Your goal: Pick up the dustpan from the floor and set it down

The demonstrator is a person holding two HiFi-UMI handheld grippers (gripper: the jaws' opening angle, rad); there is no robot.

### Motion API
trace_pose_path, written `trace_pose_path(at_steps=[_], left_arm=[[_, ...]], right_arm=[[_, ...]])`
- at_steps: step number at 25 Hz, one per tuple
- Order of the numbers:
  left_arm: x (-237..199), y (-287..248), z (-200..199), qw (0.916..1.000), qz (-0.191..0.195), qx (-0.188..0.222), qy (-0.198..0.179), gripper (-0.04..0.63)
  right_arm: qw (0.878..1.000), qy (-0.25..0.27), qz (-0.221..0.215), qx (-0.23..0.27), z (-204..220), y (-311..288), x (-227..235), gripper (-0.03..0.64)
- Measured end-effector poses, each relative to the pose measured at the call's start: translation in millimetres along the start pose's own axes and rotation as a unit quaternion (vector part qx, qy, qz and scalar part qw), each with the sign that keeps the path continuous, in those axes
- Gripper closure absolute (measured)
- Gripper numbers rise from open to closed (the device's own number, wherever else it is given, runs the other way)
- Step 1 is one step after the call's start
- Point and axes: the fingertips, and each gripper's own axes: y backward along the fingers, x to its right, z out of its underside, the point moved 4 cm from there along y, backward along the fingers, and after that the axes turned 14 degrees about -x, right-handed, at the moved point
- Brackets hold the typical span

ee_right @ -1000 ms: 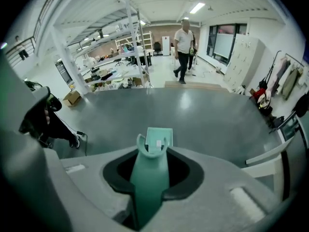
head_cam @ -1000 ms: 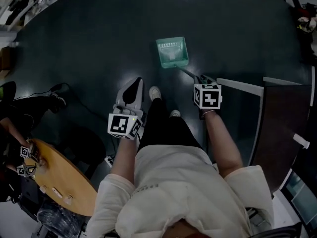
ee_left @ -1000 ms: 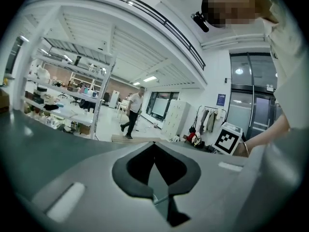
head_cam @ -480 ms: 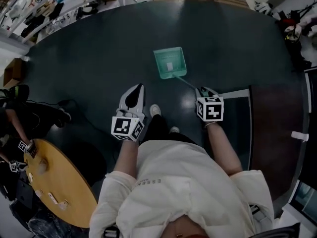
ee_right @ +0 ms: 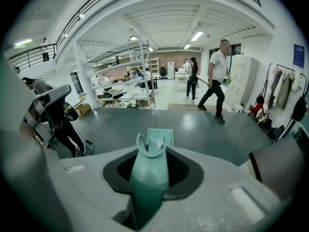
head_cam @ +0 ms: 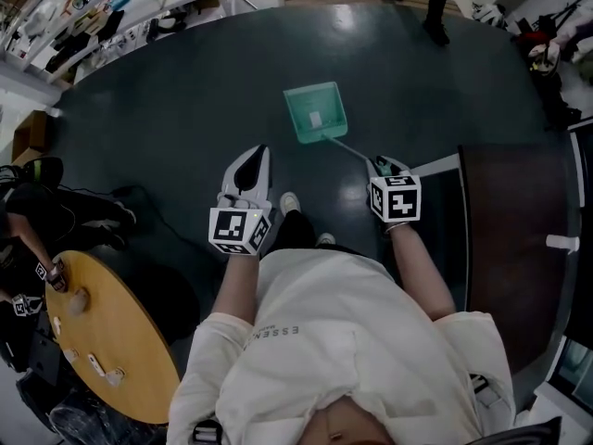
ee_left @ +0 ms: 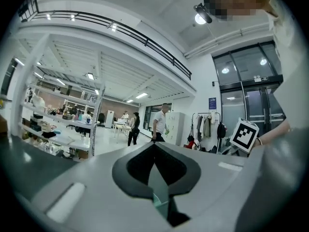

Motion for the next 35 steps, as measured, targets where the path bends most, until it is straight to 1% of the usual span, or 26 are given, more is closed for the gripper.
trace_pose_path(at_steps=[3,7,10,13,17,21,26,29,31,35], left_arm=[[3.2,-1.9,-2.8,1.0,0.004,0.002,-0.002,0.581],[3.9,-7.8,0.4,0.9999,0.007,-0.007,0.007,0.581],[-4.1,-18.0,2.0,0.9997,0.012,-0.012,0.016,0.581],[-17.3,-32.5,4.3,0.9996,0.017,-0.017,0.018,0.581],[-40.7,-66.4,5.2,0.9995,0.018,-0.022,0.013,0.581],[-64.7,-101.1,13.0,0.9992,0.019,-0.034,0.014,0.581],[-94.0,-128.1,29.3,0.9986,0.024,-0.043,0.021,0.581],[-110.4,-146.4,43.9,0.9975,0.021,-0.061,0.028,0.581],[-118.3,-158.8,50.6,0.9967,0.019,-0.074,0.028,0.581],[-129.5,-178.6,69.0,0.9958,0.024,-0.081,0.034,0.581]], right_arm=[[1.0,0.001,-0.001,-0.003,1.6,-0.6,-0.1,0.541],[1.0,0.002,-0.002,-0.012,2.3,-2.8,3.3,0.541],[1.0,-0.007,-0.001,-0.021,-3.3,-11.7,6.4,0.541],[0.999,-0.022,0.0,-0.031,-12.1,-29.8,8.1,0.541],[0.999,-0.025,0.009,-0.045,-39.7,-67.5,13.5,0.541],[0.997,-0.02,0.016,-0.076,-56.1,-114.4,14.5,0.541],[0.992,-0.03,0.021,-0.122,-61.2,-174.1,13.8,0.541],[0.989,-0.032,0.021,-0.143,-64.3,-214.1,15.6,0.541],[0.987,-0.033,0.024,-0.154,-63.1,-239.2,15.5,0.541],[0.983,-0.036,0.026,-0.176,-53.4,-284.8,9.5,0.541]])
